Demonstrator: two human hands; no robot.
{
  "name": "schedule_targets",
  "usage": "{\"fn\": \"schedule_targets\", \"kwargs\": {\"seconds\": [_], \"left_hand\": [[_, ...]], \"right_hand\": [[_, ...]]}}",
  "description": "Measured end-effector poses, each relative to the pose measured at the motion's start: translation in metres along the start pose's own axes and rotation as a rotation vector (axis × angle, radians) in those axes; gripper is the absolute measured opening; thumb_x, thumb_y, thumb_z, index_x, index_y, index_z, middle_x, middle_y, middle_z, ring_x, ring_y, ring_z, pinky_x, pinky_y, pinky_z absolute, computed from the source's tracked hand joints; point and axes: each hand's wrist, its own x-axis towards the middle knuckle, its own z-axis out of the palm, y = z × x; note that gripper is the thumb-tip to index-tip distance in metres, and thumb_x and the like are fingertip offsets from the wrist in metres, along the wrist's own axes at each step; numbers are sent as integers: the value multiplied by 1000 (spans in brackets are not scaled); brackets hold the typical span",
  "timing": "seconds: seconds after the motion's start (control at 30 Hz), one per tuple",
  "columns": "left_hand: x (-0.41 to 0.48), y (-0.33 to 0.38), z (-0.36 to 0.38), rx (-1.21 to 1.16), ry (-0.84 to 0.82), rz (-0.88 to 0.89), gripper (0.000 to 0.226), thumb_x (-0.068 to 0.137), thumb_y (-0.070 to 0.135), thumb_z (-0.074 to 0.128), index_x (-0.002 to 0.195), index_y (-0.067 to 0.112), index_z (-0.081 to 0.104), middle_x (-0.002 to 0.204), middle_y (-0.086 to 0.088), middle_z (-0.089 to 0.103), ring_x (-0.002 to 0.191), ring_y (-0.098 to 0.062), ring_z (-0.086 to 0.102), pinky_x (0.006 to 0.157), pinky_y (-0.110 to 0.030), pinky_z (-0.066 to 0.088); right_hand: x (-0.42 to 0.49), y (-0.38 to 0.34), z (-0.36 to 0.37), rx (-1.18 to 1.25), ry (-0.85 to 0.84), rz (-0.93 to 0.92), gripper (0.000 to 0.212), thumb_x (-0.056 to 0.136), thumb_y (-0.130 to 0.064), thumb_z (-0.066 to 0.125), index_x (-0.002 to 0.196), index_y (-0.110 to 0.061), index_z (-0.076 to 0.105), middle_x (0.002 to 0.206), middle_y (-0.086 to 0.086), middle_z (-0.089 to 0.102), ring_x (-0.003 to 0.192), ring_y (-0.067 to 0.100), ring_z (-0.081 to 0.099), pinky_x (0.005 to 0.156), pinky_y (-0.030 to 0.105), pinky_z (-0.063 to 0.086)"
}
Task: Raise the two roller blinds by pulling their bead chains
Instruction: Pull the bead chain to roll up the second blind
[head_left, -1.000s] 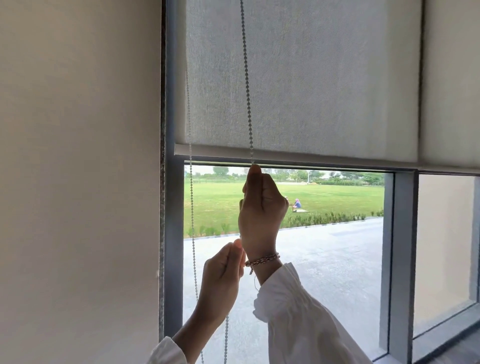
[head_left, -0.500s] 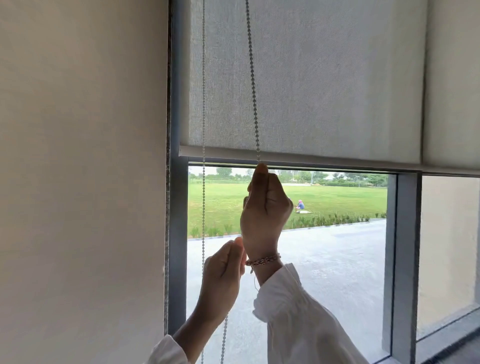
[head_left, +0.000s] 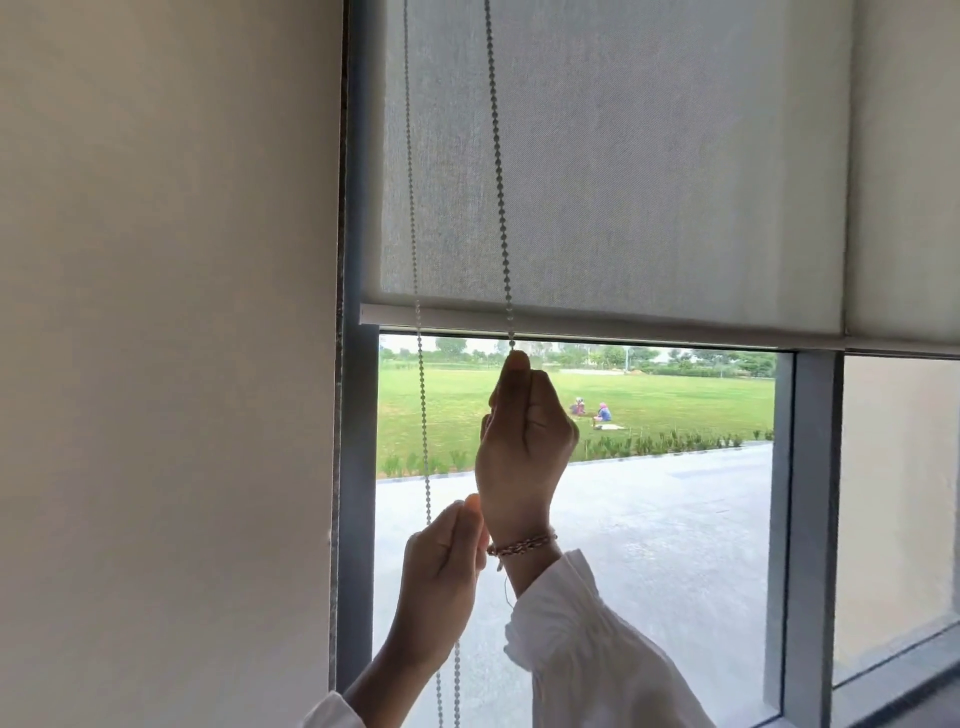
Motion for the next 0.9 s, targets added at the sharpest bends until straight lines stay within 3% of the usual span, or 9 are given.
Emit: {"fn": "schedule_targets", "kwargs": {"seconds": [0.17,0.27,0.37,0.47,0.6,0.7,0.8,0.9], "left_hand": [[0,-2,-1,11,4,8,41,87,29,38,48,33,49,37,10,37,35,-4,28,41,-12,22],[-2,-3,1,9,3,2,40,88,30,38,50,33,49,38,9,36,36,-4,27,41,-12,22],[-3,-5,3,24,3,-1,40,89,35,38,51,33,48,38,10,37,37,-3,28,41,-13,23],[-6,-10,2,51,-4,3,39,90,39,42,52,31,47,42,12,39,40,-4,30,42,-13,24],[-12,-19,0,39,-21,-12,35,85,50,43,55,33,47,47,15,39,46,-3,32,49,-23,25],[-12,-22,-3,17,-20,-20,34,84,51,44,54,35,47,46,17,38,46,-3,32,50,-24,25],[-15,-22,-5,47,-22,7,35,85,52,42,54,35,47,46,16,39,45,-3,31,47,-17,26],[-22,-18,-10,89,-19,58,35,87,49,40,55,35,46,46,14,40,45,-4,31,50,-20,25]], "right_hand": [[2,2,0,35,-45,61,34,91,-36,41,57,-35,37,44,-15,37,37,12,35,42,25,27],[3,6,-1,59,-74,112,34,90,-39,42,56,-34,41,39,-13,40,38,4,35,44,20,27],[4,7,-3,71,-125,162,35,89,-43,42,56,-33,47,38,-11,41,38,8,34,44,23,26],[6,7,-5,133,-188,245,38,88,-47,43,58,-28,56,45,-8,41,45,18,36,48,36,29],[11,10,-7,185,-302,316,39,91,-36,45,58,-22,61,57,0,55,55,13,48,58,33,38],[10,13,-6,216,-366,351,39,93,-30,46,59,-21,62,60,1,58,56,13,51,59,32,39],[8,16,-3,225,-333,378,38,94,-29,43,61,-29,63,78,10,66,71,14,59,69,30,42],[6,28,3,314,-328,564,32,97,-21,38,82,-26,66,117,15,62,98,7,55,87,34,39]]}}
